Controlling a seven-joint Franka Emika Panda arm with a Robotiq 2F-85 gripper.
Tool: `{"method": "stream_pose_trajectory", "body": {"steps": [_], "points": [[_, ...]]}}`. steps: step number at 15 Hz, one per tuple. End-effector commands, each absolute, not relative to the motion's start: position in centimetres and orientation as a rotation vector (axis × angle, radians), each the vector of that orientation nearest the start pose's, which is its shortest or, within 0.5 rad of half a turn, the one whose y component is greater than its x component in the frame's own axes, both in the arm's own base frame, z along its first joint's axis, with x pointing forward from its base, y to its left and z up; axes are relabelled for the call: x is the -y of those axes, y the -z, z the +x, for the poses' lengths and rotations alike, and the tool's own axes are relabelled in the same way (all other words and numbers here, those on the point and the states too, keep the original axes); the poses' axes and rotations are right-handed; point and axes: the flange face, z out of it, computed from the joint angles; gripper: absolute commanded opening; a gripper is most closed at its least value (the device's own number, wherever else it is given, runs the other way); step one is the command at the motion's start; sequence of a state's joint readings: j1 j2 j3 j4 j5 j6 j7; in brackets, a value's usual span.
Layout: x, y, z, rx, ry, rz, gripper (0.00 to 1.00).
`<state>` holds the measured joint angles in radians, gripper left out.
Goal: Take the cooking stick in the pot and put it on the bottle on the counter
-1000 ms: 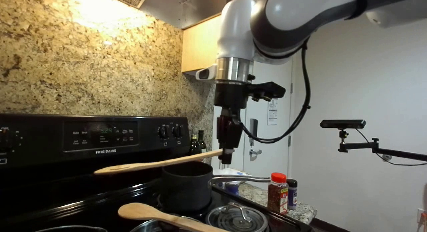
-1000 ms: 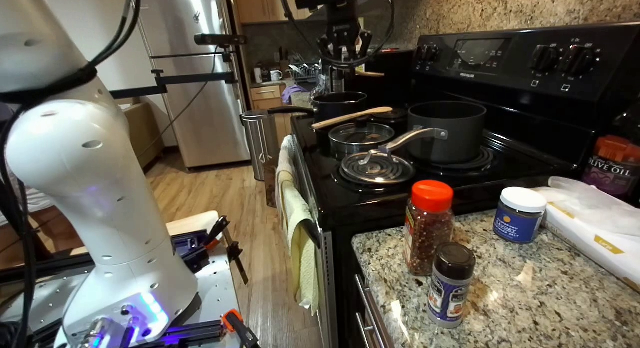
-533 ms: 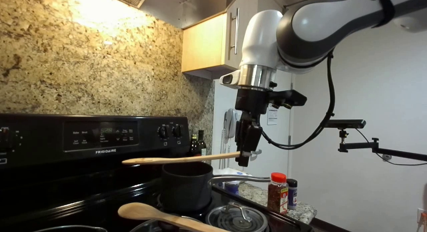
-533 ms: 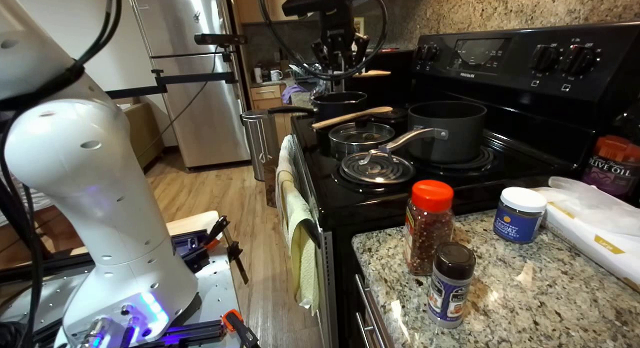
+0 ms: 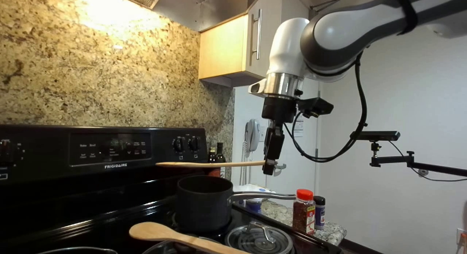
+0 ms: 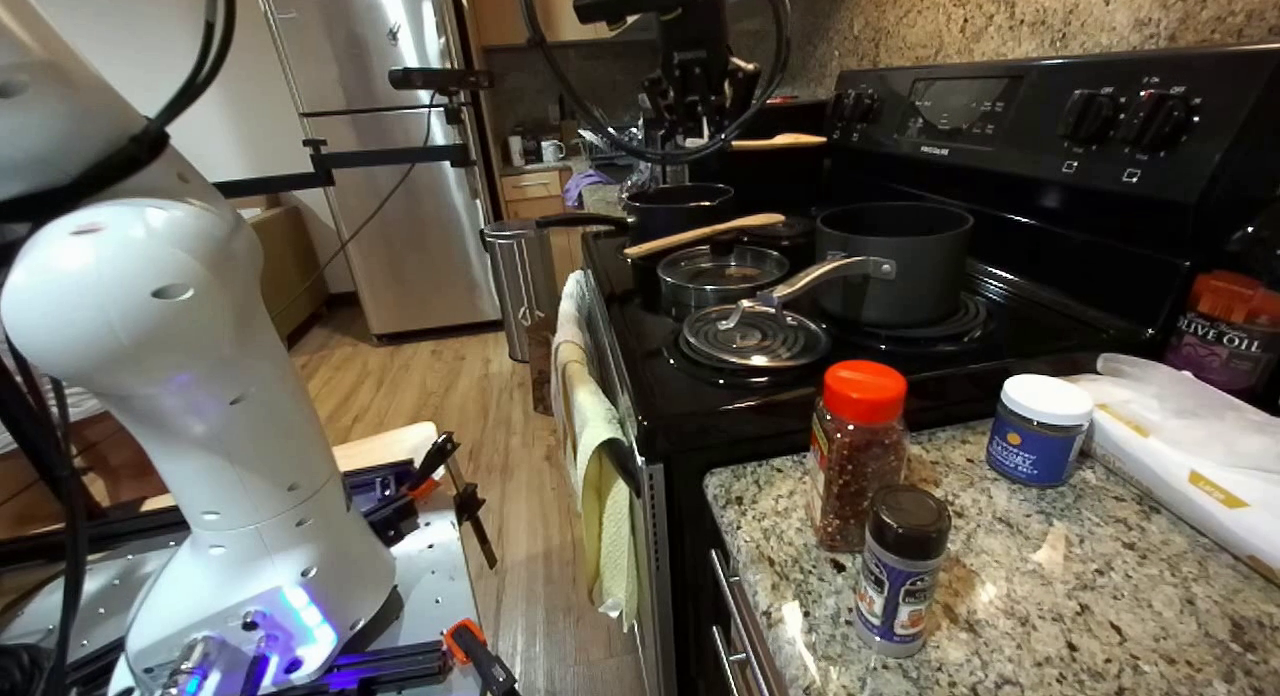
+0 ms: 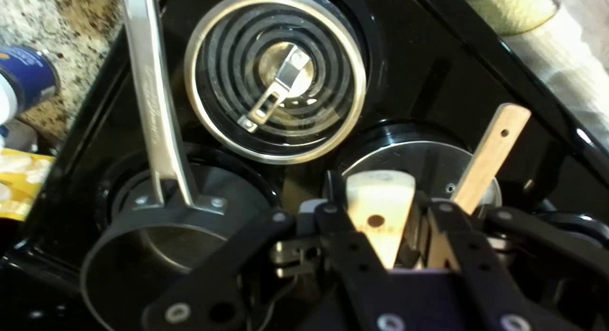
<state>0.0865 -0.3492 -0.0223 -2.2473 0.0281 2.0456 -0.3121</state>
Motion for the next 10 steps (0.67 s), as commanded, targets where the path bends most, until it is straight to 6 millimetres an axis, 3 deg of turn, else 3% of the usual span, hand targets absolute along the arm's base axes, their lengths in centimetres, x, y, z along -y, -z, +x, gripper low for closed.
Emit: {"method": "stream_pose_trajectory", "body": {"steps": [1,4,10], "points": [[2.1,-52.5,43.8,0.267,0.296,-3.067,0.07],[6.2,-51.9,41.6,0.031,0.303,-3.041,0.07],[11.4,-50.6,36.8,-0.366,0.332,-2.981,0.07]]}}
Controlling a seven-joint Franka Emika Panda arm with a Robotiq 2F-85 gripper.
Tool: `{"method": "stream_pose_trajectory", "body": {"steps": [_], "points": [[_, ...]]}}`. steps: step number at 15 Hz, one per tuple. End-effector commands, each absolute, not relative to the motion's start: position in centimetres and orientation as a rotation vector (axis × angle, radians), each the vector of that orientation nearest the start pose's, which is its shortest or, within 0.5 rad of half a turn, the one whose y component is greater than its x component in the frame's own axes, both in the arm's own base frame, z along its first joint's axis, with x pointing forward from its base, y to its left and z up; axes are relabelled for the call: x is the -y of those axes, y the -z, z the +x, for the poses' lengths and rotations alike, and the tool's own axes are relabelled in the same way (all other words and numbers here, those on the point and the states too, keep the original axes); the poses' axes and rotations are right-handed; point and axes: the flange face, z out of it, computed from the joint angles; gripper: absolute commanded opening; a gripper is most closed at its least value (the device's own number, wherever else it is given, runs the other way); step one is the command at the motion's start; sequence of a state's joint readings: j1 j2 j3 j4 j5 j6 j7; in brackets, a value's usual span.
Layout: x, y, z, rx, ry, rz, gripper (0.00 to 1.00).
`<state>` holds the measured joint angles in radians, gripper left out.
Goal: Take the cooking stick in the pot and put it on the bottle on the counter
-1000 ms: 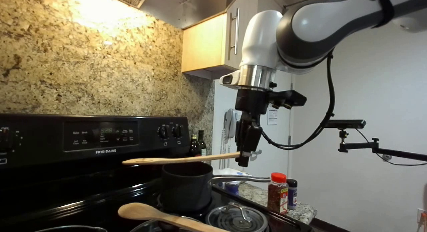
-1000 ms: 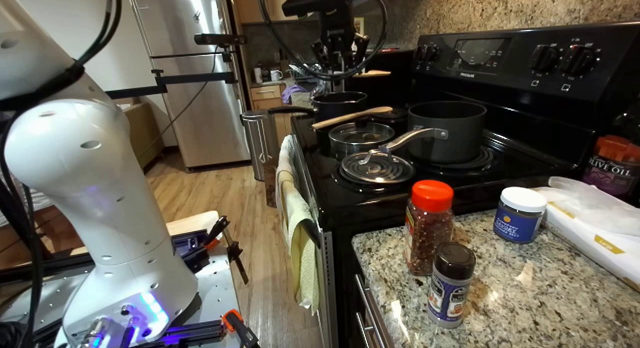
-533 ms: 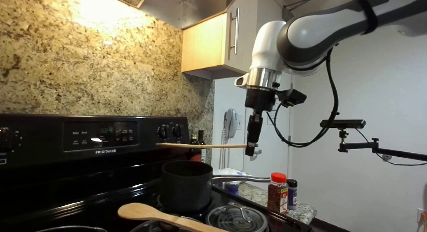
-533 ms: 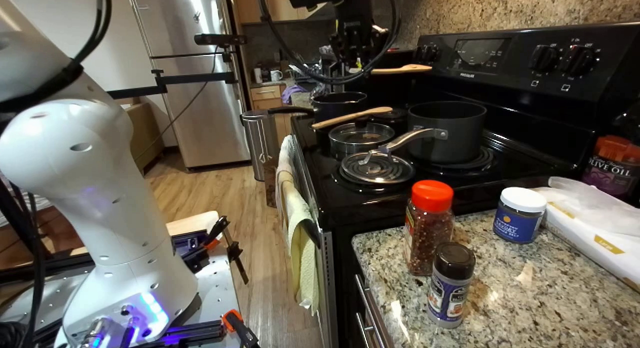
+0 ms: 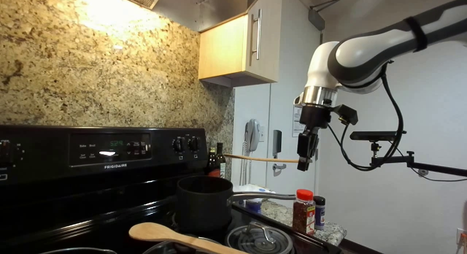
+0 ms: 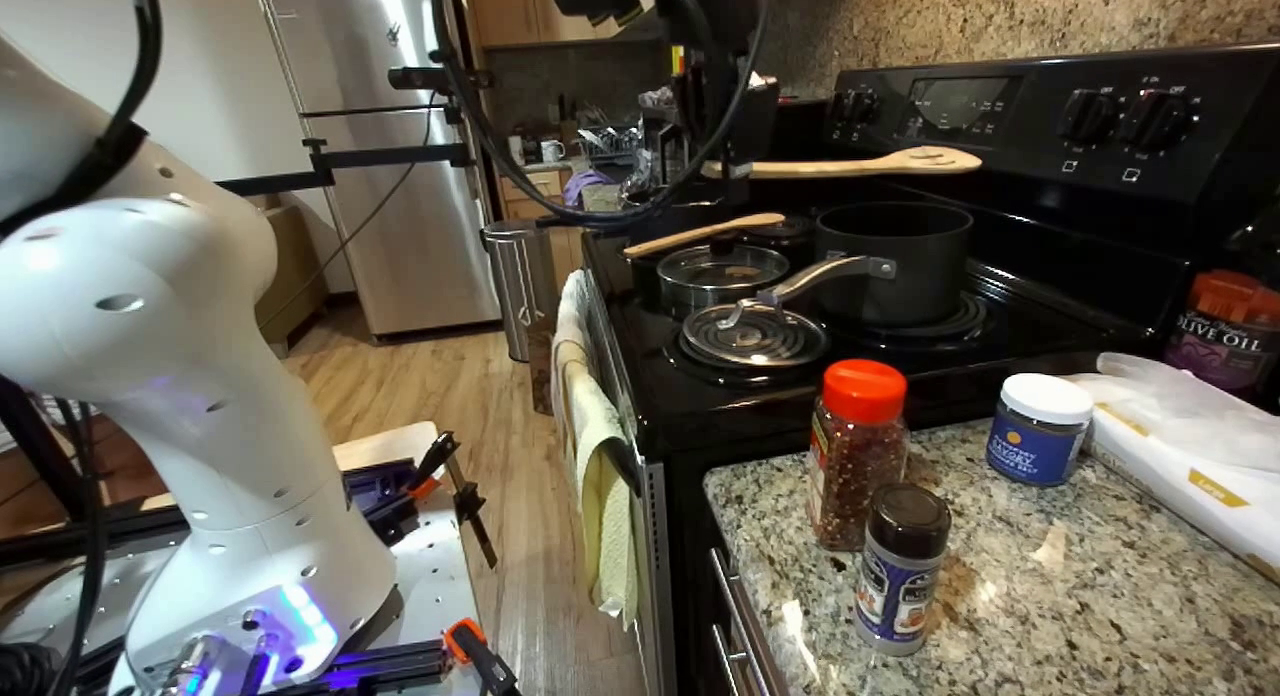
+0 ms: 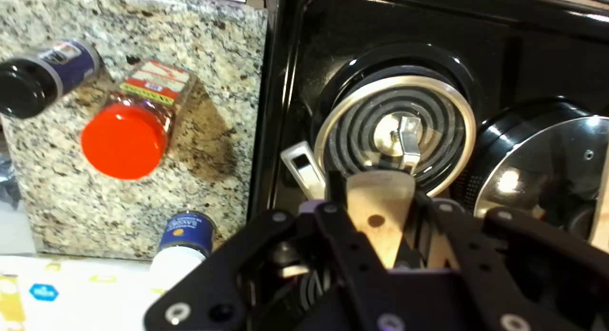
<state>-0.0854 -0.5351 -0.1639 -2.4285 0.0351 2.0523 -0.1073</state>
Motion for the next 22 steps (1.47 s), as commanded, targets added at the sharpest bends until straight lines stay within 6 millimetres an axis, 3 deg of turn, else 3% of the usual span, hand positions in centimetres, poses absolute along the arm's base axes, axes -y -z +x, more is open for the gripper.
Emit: {"method": "stream_pose_trajectory", "body": {"steps": [1,2,6,7,10,15,18,22], "points": [[11.5,-50.8,36.6,-0.342,0.358,-2.979,0.07],[11.6,-50.7,37.7,-0.293,0.283,-3.016,0.30],[11.8,-50.9,36.7,-0.308,0.323,-3.004,0.30],[11.2,-50.7,37.4,-0.325,0.314,-3.029,0.07],[11.3,-50.7,38.0,-0.408,0.323,-3.101,0.07],[14.6,-49.7,36.1,-0.696,0.277,-3.143,0.07],[15.8,-48.2,34.9,-0.763,0.210,-3.133,0.07],[16.0,-45.3,33.1,-0.812,0.129,-3.106,0.07]]}}
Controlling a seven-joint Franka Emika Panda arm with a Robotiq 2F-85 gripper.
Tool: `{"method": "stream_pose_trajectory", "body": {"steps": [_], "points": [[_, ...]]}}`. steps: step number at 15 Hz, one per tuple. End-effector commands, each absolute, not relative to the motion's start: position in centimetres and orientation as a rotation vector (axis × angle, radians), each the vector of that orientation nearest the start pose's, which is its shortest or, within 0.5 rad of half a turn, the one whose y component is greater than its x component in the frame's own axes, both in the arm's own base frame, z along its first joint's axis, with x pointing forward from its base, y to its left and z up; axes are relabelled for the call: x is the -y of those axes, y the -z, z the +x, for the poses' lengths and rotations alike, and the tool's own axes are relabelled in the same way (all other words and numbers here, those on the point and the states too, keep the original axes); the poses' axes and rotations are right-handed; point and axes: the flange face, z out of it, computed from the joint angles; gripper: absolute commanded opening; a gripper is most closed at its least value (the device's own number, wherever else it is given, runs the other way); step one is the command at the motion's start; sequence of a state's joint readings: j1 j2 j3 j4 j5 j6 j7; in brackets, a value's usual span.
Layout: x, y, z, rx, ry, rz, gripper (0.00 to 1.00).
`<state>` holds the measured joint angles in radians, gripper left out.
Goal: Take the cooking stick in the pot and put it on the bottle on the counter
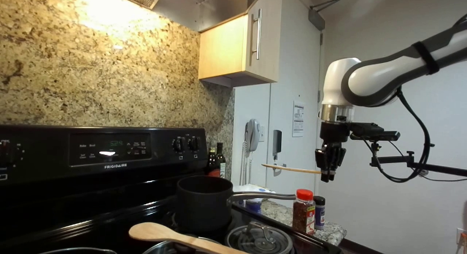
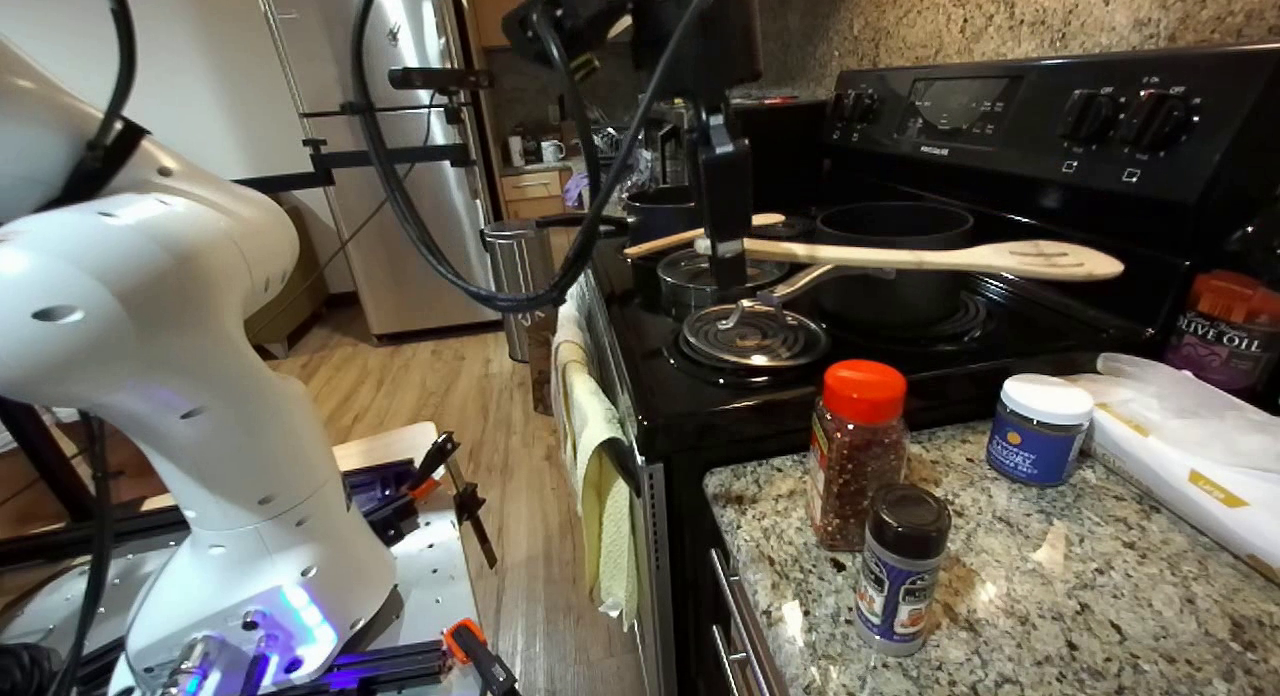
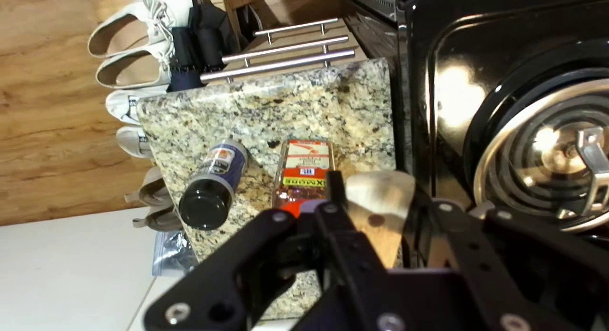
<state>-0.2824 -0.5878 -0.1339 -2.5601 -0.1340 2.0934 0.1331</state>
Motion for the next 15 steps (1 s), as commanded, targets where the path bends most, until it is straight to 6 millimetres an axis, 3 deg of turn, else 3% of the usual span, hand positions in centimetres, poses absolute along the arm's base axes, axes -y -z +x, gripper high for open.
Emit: {"method": "stream_pose_trajectory", "body": {"steps": [1,10,11,15], "points": [[16.0,-44.7,32.6,-0.834,0.136,-3.099,0.07],[16.2,-41.9,29.5,-0.965,0.359,-3.020,0.07],[16.8,-42.7,30.5,-0.975,0.358,-3.023,0.07],[16.4,-42.4,30.6,-0.941,0.338,-3.036,0.07]]}}
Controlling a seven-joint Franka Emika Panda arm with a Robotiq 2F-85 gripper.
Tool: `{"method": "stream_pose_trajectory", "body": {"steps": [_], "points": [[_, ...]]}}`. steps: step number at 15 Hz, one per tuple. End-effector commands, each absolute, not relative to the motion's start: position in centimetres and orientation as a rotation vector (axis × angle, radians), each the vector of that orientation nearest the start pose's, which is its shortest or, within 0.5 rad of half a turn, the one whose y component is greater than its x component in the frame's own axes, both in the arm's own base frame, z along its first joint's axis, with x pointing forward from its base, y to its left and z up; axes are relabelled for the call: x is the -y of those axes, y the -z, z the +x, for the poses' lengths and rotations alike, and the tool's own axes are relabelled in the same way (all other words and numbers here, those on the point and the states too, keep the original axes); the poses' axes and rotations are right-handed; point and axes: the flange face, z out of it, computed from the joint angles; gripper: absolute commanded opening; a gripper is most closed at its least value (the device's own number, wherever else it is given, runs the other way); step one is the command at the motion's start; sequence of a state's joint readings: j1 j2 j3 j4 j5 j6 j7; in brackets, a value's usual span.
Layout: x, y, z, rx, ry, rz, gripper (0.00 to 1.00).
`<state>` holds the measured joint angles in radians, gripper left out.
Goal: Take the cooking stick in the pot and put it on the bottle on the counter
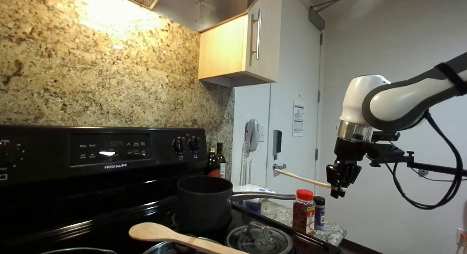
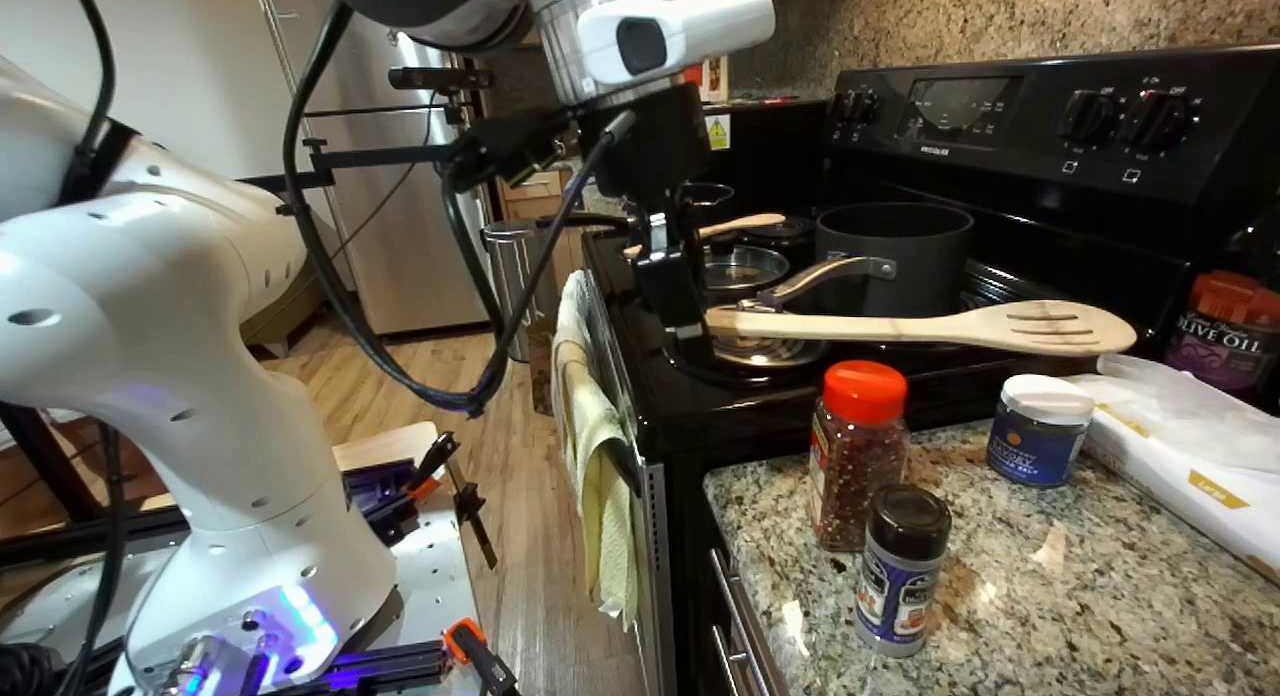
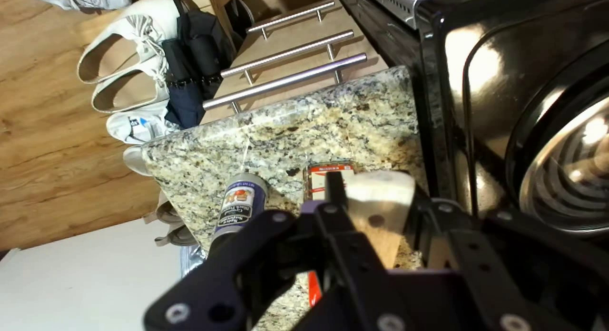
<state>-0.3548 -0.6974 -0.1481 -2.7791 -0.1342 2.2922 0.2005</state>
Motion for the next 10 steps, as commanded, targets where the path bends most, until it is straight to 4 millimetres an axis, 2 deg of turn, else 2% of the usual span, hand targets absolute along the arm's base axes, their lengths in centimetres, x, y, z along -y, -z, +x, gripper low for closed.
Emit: {"method": "stream_pose_trajectory", "body": {"steps": [1,4,10], "points": [[16.2,-42.3,30.6,-0.933,0.323,-3.043,0.07],[15.7,-41.0,30.7,-0.901,0.222,-3.079,0.07],[15.1,-39.3,31.8,-0.904,0.191,-3.085,0.07]]}}
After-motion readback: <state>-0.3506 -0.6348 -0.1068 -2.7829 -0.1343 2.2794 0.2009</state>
